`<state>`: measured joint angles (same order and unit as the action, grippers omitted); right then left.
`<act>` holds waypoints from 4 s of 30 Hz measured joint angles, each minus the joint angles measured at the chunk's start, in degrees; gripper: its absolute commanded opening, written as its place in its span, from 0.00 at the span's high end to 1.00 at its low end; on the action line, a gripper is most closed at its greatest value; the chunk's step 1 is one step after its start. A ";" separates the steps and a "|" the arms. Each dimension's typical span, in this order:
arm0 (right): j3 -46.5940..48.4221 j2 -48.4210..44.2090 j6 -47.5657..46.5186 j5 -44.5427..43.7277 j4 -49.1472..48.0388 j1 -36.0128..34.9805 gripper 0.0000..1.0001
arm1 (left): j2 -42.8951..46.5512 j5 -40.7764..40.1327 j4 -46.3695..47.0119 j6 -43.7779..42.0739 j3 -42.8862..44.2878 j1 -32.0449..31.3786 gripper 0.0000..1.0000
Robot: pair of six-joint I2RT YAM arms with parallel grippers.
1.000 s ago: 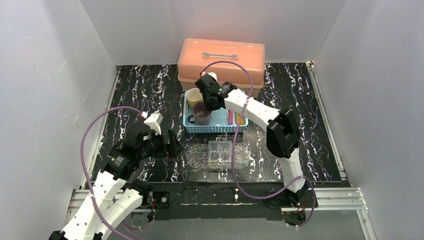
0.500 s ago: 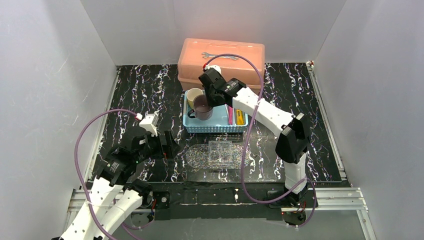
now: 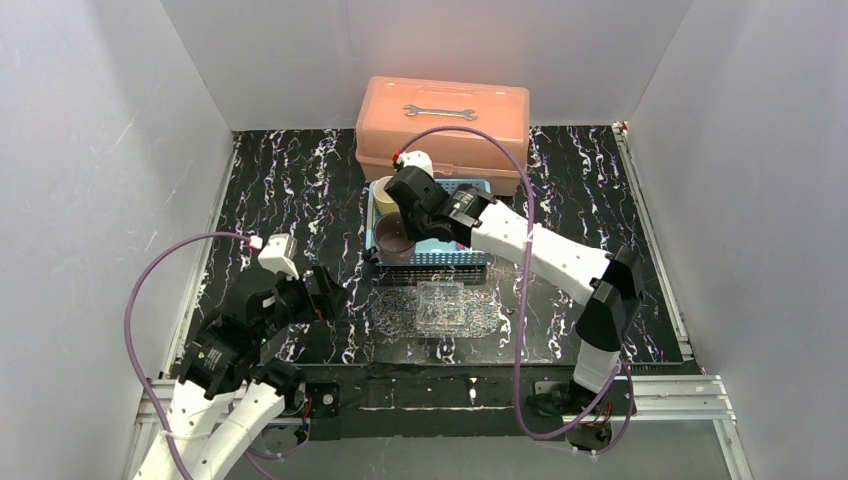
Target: Prepare toiletry sets of a toothbrush and toothpaste on the tray
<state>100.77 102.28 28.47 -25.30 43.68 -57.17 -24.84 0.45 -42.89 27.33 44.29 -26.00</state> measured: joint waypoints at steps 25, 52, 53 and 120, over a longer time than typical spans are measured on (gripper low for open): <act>-11.30 -1.20 4.79 -4.24 -2.01 -11.85 0.99 | 5.60 -3.69 -1.31 1.07 0.00 0.00 0.01; -22.23 -1.03 -11.78 7.65 -15.34 -9.55 0.99 | 4.63 -3.69 -1.31 1.07 0.00 0.00 0.01; -22.43 -1.03 -12.17 7.93 -15.67 -9.33 0.99 | 4.57 -3.69 -1.33 1.07 0.00 0.00 0.01; -25.70 0.35 -12.44 9.75 -22.73 -8.02 0.60 | 3.54 -3.87 -1.31 1.05 0.00 0.00 0.01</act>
<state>75.07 102.63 16.03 -15.55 20.95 -65.19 -21.30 -3.42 -44.21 28.38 44.29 -26.00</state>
